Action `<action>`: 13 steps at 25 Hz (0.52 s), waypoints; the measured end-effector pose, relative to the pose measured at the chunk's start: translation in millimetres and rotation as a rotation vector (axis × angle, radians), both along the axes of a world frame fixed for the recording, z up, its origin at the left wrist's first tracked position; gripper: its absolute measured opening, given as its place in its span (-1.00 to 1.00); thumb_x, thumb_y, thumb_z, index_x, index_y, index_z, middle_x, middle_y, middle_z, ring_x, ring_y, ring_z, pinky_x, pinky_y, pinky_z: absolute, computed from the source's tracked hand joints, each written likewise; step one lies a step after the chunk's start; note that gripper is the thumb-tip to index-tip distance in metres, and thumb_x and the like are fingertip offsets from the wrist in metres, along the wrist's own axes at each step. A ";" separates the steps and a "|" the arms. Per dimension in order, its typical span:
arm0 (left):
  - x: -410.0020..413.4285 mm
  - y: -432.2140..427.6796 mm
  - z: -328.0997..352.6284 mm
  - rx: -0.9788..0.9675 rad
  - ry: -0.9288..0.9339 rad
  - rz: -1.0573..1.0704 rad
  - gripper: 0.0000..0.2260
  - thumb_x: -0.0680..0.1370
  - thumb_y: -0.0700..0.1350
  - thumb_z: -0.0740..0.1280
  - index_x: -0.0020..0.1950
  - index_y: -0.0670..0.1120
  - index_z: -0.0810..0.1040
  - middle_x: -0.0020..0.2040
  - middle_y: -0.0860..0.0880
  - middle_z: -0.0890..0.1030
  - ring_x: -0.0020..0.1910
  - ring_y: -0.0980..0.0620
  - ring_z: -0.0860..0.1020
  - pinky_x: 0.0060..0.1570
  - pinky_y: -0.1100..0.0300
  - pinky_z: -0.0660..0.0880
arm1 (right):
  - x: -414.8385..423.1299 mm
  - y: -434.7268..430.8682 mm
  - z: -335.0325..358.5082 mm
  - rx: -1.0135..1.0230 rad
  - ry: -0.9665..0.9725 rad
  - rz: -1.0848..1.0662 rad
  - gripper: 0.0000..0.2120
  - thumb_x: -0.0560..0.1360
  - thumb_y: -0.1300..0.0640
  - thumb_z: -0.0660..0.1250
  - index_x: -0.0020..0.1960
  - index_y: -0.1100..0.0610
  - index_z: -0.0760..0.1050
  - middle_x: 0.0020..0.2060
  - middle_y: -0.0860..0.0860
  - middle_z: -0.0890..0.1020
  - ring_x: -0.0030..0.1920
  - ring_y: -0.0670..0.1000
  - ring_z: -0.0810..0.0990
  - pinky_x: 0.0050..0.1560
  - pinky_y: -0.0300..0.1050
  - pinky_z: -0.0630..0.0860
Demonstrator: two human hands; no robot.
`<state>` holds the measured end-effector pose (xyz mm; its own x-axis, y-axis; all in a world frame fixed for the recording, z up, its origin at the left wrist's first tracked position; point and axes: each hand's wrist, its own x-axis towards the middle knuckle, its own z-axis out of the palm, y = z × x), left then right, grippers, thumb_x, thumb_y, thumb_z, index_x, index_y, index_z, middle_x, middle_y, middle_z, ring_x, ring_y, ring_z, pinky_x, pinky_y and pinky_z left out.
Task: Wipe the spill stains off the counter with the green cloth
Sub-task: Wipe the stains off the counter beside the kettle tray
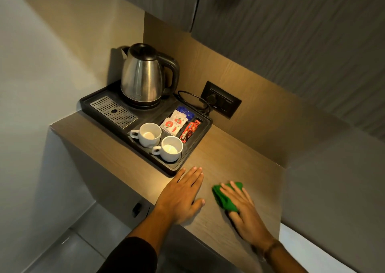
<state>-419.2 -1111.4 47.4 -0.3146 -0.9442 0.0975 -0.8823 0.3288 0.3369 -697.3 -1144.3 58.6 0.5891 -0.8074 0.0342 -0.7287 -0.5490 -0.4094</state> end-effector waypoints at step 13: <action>-0.2 1.2 2.4 0.013 0.017 -0.010 -0.31 0.68 0.25 0.04 0.69 -0.10 -0.02 0.73 -0.08 0.02 0.68 -0.01 -0.10 0.64 -0.15 -0.03 | -10.6 -26.4 21.8 0.023 -0.014 -0.174 -0.44 0.62 0.14 0.14 0.61 -0.07 0.22 0.63 -0.08 0.25 0.66 0.05 0.07 0.61 0.36 0.00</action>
<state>-419.3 -1110.1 49.8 -0.3225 -0.9422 0.0904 -0.8730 0.3330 0.3563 -707.9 -1170.7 80.4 0.4396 -0.8980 0.0212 -0.8063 -0.4049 -0.4311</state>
